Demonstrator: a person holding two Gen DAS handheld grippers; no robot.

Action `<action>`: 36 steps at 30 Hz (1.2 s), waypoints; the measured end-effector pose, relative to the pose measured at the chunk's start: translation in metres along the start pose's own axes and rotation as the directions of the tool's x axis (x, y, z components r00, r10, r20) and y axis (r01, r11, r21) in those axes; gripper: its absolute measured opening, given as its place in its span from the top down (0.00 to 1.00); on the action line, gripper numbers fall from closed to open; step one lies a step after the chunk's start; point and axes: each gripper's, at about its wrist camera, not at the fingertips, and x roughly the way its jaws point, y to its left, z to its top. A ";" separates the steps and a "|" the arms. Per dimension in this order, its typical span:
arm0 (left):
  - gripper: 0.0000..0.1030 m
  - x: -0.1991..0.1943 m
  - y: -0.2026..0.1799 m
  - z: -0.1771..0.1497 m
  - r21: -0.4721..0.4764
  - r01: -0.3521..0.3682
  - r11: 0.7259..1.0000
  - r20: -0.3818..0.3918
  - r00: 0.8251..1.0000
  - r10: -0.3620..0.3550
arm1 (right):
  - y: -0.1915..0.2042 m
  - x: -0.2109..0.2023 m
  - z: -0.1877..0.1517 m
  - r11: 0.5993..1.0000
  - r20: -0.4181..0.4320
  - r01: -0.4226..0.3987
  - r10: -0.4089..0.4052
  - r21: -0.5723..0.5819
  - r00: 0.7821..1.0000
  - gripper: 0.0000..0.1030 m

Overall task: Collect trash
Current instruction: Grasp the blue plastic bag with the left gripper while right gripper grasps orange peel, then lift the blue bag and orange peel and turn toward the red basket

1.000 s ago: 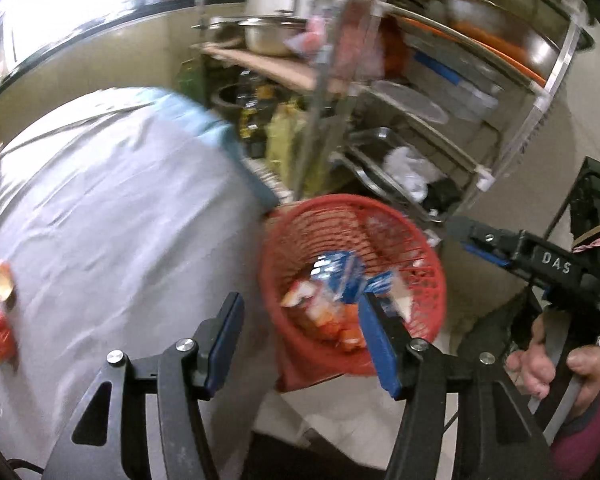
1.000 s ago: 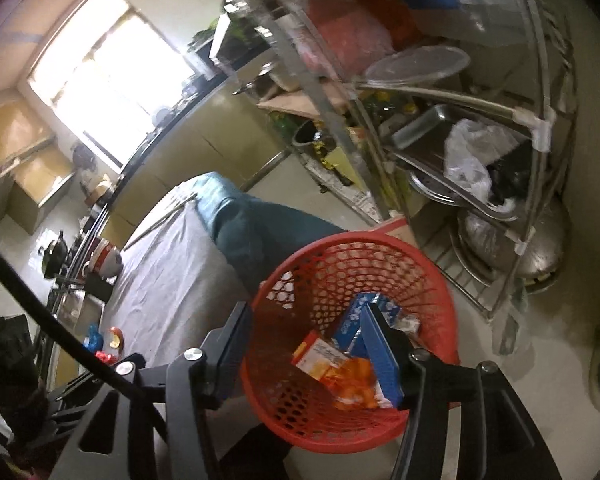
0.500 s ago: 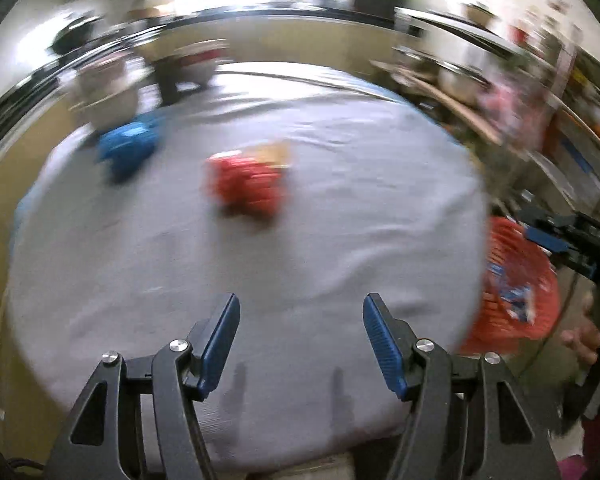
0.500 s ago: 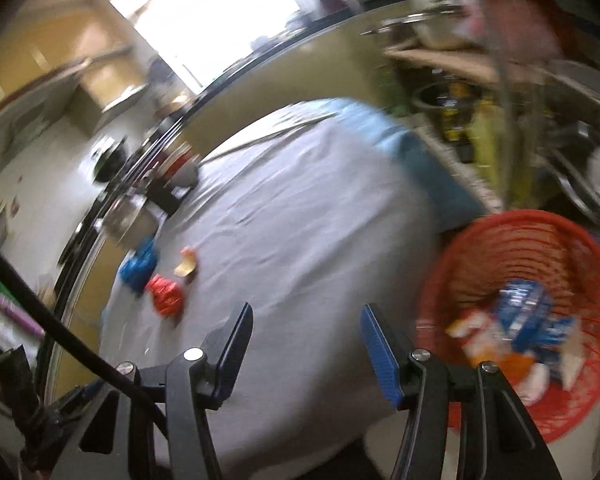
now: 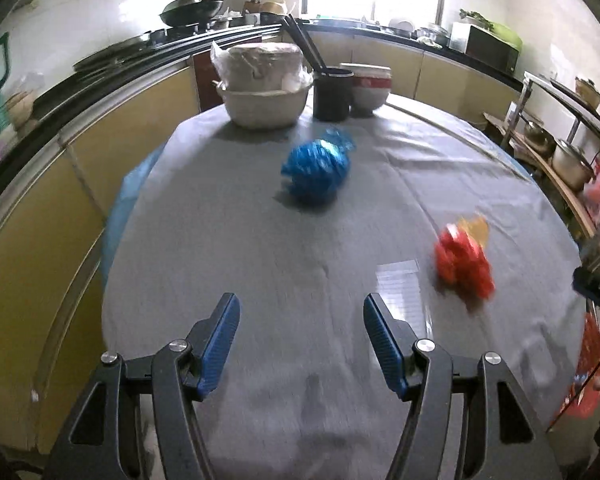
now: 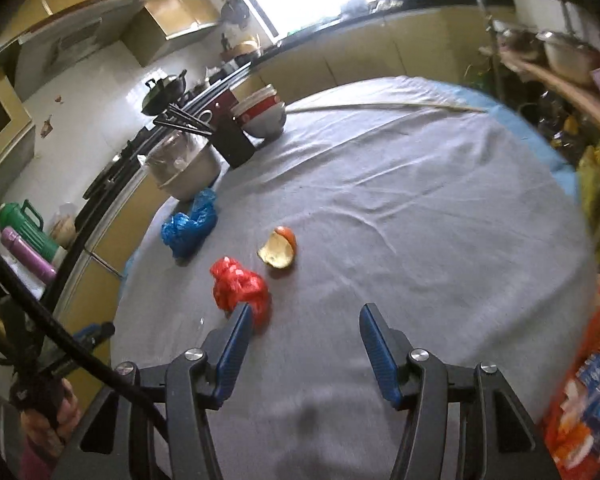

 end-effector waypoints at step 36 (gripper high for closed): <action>0.66 0.087 -0.004 0.103 -0.072 0.119 0.990 -0.001 0.993 -0.119 | 0.007 0.071 0.050 0.999 -0.053 0.004 -0.002 0.041 0.999 0.91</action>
